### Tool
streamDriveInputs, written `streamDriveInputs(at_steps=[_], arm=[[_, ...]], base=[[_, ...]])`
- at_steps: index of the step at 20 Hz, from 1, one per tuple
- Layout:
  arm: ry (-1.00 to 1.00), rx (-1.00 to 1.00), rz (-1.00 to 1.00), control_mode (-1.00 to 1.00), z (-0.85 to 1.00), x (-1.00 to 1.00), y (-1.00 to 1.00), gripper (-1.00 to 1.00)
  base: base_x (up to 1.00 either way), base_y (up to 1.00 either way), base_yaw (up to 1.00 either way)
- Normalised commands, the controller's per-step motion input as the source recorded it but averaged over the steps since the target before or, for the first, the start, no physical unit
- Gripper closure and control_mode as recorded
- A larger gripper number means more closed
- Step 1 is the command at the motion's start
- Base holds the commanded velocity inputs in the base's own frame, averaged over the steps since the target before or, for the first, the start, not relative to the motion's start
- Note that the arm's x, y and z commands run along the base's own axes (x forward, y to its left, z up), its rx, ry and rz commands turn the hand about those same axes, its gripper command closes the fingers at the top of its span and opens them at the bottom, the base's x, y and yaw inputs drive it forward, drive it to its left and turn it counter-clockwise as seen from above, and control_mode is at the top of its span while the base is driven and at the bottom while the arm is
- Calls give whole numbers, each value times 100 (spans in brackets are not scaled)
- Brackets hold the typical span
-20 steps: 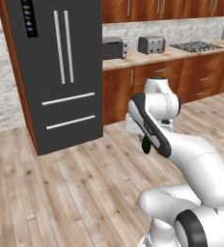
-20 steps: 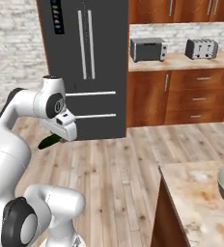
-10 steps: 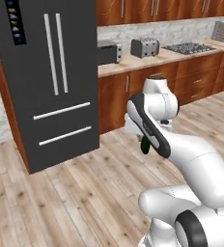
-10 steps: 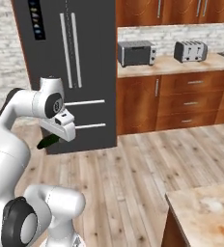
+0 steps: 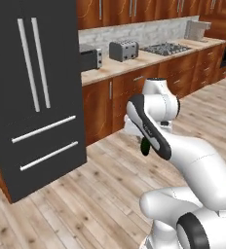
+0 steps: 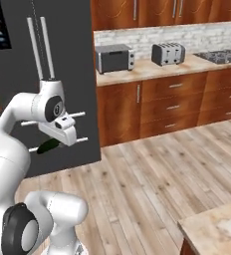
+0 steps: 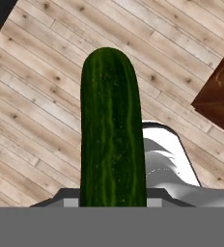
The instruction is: Place the two vegetables and bowl onto the tray for setting up a vegetable dip station.
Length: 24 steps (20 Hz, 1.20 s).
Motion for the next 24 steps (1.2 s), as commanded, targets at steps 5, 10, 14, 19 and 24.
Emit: streamDriveInputs(at_steps=[5, 10, 14, 19, 24], arm=[[0, 0, 0, 100, 0, 0, 0, 100], [0, 0, 0, 100, 0, 0, 0, 100], [0, 0, 0, 100, 0, 0, 0, 100], [0, 0, 0, 100, 0, 0, 0, 100], [0, 0, 0, 100, 0, 0, 0, 100]], base=[[53, 24, -43], [54, 20, -41], [55, 15, -37], [58, 14, -34], [60, 14, -31]])
